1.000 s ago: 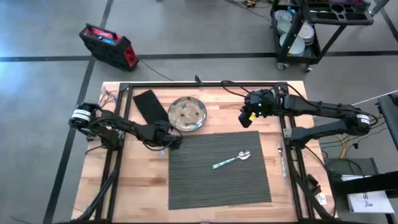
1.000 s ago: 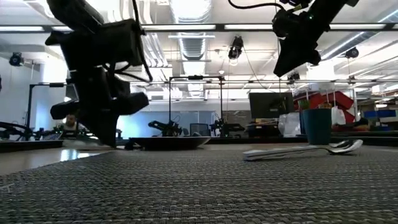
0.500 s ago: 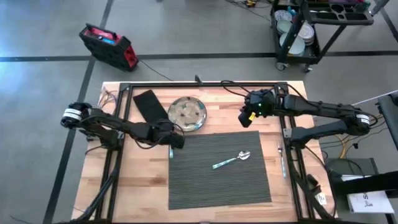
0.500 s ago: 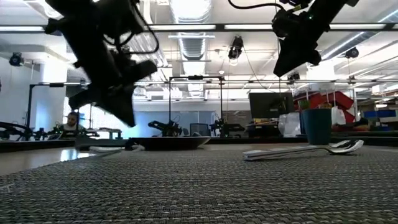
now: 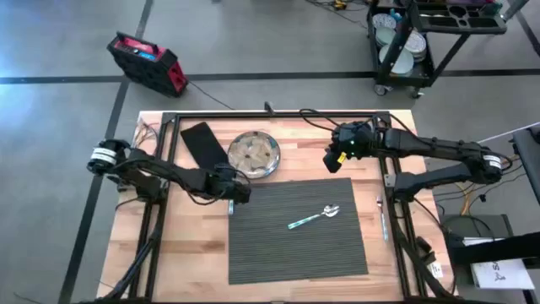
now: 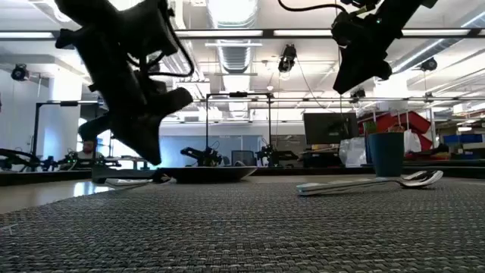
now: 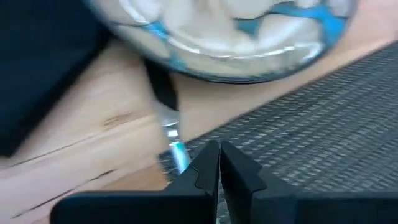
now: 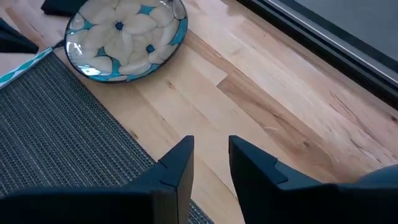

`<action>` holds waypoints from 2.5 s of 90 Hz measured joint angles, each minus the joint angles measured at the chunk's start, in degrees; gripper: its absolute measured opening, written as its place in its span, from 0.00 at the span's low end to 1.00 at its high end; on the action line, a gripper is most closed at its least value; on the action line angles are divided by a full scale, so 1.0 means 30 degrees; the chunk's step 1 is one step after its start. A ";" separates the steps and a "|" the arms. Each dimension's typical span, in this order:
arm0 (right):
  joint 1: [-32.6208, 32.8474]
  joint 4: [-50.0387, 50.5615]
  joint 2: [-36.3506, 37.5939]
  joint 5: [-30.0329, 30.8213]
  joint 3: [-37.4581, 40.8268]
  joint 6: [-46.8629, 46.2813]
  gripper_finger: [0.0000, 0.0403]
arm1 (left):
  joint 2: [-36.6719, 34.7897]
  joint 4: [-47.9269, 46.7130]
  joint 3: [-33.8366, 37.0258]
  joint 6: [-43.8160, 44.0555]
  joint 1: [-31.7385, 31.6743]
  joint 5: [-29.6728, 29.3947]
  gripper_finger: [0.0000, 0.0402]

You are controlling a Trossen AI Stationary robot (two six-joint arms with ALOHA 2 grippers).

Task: Set table place
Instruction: Put the blue knife on the gray mat, then put the blue spoon on the gray mat

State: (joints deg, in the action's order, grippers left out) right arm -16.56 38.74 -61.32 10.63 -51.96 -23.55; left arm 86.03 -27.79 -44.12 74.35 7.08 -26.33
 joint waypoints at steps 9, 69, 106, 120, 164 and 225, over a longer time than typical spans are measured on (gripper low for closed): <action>0.0007 0.0007 0.0000 -0.0007 0.0000 -0.0011 0.17 | 0.0211 -0.0481 0.0000 0.0058 -0.0002 -0.0043 0.00; 0.0007 0.0007 0.0000 -0.0015 0.0000 0.0027 0.18 | 0.0258 -0.1939 0.0000 -0.0506 -0.0251 0.2027 0.00; 0.0007 0.0263 0.0007 -0.0034 0.0000 0.0039 0.15 | 0.0151 1.0396 0.0234 -0.6608 0.0940 0.4488 0.00; 0.0000 0.0603 -0.0154 -0.0029 0.0000 0.0044 0.12 | 0.0544 0.9563 0.0437 -0.6154 0.0945 0.3328 0.00; 0.0632 0.0945 -0.0532 -0.2068 0.1196 -0.0892 0.17 | 0.4208 1.3347 -0.1082 -0.6393 0.1809 0.6960 0.00; 0.7397 -0.4835 -0.4342 -0.2091 0.2805 -0.6140 0.08 | 0.7570 0.4538 -0.5721 -0.8025 0.3341 0.8935 0.00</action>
State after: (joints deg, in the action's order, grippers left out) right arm 5.63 24.24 -74.35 4.36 -43.55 -41.97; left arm 108.74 -14.17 -61.28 50.27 17.10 0.48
